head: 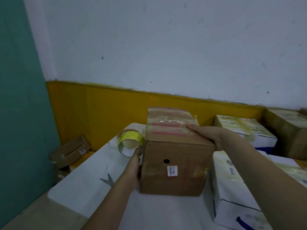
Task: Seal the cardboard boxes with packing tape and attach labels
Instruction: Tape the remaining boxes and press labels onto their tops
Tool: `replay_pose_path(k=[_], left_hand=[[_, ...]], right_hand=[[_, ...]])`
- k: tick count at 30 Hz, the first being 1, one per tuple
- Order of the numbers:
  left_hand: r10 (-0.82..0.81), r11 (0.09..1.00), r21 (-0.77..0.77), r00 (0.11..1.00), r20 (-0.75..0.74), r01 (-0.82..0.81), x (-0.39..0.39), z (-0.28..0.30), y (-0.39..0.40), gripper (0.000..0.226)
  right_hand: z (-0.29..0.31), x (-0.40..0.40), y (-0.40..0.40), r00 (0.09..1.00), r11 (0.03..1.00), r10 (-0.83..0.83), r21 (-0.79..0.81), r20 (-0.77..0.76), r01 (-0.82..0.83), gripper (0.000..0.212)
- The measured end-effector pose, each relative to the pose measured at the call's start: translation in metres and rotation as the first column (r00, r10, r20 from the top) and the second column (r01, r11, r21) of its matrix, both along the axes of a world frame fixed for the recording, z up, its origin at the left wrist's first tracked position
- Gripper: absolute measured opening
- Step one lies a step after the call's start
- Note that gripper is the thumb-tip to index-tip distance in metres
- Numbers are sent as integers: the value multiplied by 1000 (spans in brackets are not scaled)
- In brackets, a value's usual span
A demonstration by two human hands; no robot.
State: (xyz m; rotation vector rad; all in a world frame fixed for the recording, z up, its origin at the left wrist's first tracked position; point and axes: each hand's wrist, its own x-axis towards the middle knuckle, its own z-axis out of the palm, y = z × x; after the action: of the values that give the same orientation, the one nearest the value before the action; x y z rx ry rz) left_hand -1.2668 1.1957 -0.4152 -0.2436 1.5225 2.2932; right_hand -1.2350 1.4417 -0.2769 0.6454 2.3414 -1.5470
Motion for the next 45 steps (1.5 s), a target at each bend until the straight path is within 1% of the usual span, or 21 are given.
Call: replay_pose_path(k=[3,6,7,8,9,10,12,14,16,17,18,21,25,29,31,33,36,38,42,44,45], left_hand=[[-100,991,-88,995,-11,98,10,12,5,61],[-8,977,-213,997,-72,-8,12,33,9,44],[2,960,-278,994,-109,-33,8,46,9,57],[-9,931,-362,991,-135,-41,4,60,9,84],[-2,881,-467,987,-160,-73,-4,72,9,107],[-15,800,-590,978,-210,-114,-9,87,8,111],[-137,609,-777,943,-302,-160,-18,116,6,82],[-254,392,-900,918,-304,-190,-29,134,7,90],[-289,186,-960,923,-255,-207,-25,133,17,104],[-286,143,-960,918,-274,-242,-16,130,24,97],[-288,103,-956,912,-292,-273,-10,126,31,90],[-274,63,-933,893,-358,-354,6,128,43,77],[-366,126,-925,849,-380,-359,8,141,44,48],[-488,217,-781,628,-606,-585,0,171,-19,20],[-461,208,-782,646,-608,-588,-6,178,-74,32],[-474,132,-816,687,-551,-563,-8,167,-115,47],[-546,102,-888,721,-427,-448,-11,115,-120,61],[-545,183,-883,703,-457,-432,-16,77,-103,68],[-386,422,-759,659,-645,-495,-22,38,-78,68],[-196,624,-625,679,-707,-470,-23,23,-78,57],[-38,716,-533,737,-675,-451,-15,19,-75,54]], right_hand=[[-2,6,9,998,999,-26,-49,-55,23,65],[-6,17,23,990,991,-86,-108,-115,74,62],[-9,21,27,983,991,-109,-91,-145,97,61],[-14,23,30,973,991,-135,-27,-189,132,60],[-20,23,30,961,985,-140,68,-238,160,57],[-27,22,26,955,972,-117,164,-273,166,53],[-41,17,11,945,963,-66,226,-321,144,43],[-40,9,-6,930,984,-77,124,-359,129,42],[-20,7,-24,924,984,-154,-137,-351,112,48],[-10,5,-30,926,978,-159,-180,-342,102,50],[-3,2,-34,932,986,-139,-131,-336,100,55],[1,2,-43,956,980,-31,181,-292,87,52],[4,5,-42,966,912,40,405,-256,70,46],[3,4,-38,986,824,114,566,-120,-26,47],[0,1,-37,982,843,108,538,-153,-9,51],[-5,-5,-35,982,892,28,448,-187,60,57],[-13,-11,-30,979,966,-115,213,-166,150,62],[-17,-11,-27,980,983,-146,96,-132,160,62],[-20,-10,-22,981,987,-142,58,-136,151,58],[-17,-4,-15,978,984,-147,76,-145,159,56],[-16,-1,-10,976,984,-155,68,-151,166,55]])
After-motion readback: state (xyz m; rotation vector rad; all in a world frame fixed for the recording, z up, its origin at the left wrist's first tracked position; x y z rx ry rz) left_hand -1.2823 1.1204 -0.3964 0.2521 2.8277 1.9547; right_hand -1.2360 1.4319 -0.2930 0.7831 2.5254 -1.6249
